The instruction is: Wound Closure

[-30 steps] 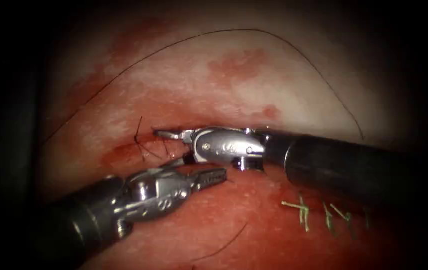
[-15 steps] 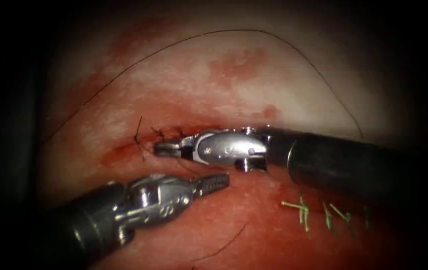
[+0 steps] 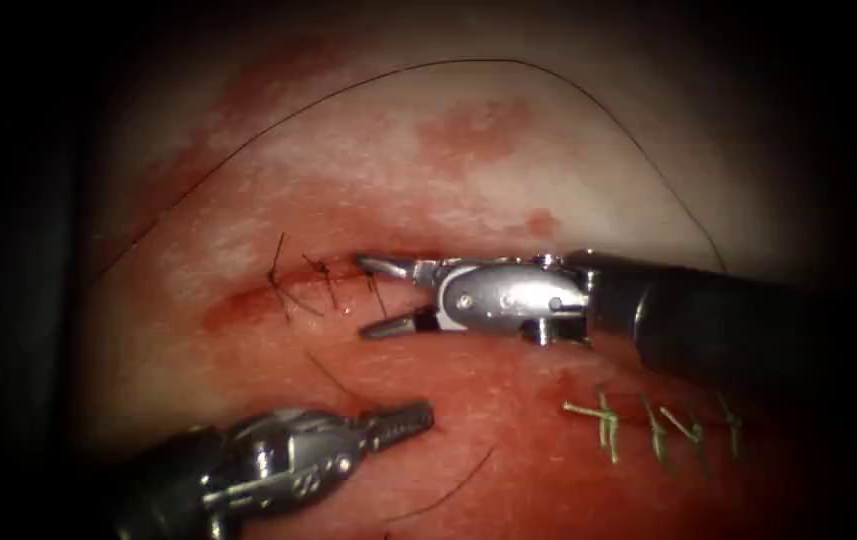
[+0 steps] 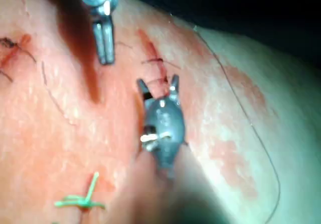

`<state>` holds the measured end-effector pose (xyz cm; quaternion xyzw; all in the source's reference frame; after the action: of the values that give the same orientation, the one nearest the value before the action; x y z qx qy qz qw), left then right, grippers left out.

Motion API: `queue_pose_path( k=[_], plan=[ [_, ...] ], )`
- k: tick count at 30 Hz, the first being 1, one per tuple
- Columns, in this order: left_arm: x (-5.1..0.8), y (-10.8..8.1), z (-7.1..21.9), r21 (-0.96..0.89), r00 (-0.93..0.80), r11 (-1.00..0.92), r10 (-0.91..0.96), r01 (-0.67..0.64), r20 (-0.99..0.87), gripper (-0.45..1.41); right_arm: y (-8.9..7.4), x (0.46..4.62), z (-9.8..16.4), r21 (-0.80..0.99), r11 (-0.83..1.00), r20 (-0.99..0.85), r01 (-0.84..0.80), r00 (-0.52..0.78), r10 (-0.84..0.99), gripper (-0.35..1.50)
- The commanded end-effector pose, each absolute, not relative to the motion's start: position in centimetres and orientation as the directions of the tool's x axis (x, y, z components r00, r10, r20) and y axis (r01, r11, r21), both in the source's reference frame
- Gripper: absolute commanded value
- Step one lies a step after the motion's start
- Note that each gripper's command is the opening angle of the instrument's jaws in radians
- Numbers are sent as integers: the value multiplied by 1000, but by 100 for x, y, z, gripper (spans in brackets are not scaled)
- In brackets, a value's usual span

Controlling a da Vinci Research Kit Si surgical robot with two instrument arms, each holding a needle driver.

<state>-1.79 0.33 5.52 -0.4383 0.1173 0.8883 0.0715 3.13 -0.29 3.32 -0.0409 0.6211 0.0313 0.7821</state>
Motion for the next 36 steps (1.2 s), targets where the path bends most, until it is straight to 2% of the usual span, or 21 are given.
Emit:
queue_pose_path(
  k=[1,6,7,8,9,11,12,15,21,26,36],
  plan=[
    [-186,33,554,116,-599,-962,58,-248,-798,-45,-23,309,330,-18,993,-977,-118,214,7,128],
    [-203,10,546,44,-623,-970,119,-240,-773,-45,-20,297,326,-17,989,-975,-145,223,15,128],
    [-206,7,546,32,-627,-970,129,-239,-768,-37,-21,297,327,-18,989,-974,-146,225,15,128],
    [-208,4,547,14,-630,-970,146,-242,-763,-23,-21,297,327,-19,989,-974,-146,225,15,128],
    [-211,1,548,-18,-629,-967,180,-255,-757,4,-22,298,328,-20,989,-975,-148,223,14,128],
    [-213,1,551,-65,-615,-955,236,-288,-753,34,-22,300,328,-20,989,-975,-150,224,14,128],
    [-213,2,551,-92,-602,-946,270,-309,-751,57,-22,300,328,-20,988,-974,-150,224,14,128],
    [-210,4,550,-138,-580,-929,325,-342,-747,88,-22,301,327,-20,988,-974,-151,224,15,128],
    [-182,4,552,-257,-511,-888,434,-381,-742,104,-23,300,327,-16,988,-973,-156,228,20,126],
    [-137,-4,581,-359,-510,-851,519,-383,-686,98,-26,301,324,-16,988,-973,-156,228,20,126],
    [-75,-11,616,-378,-525,-825,560,-420,-640,98,-28,303,322,-10,987,-973,-159,228,26,126]
  ],
)
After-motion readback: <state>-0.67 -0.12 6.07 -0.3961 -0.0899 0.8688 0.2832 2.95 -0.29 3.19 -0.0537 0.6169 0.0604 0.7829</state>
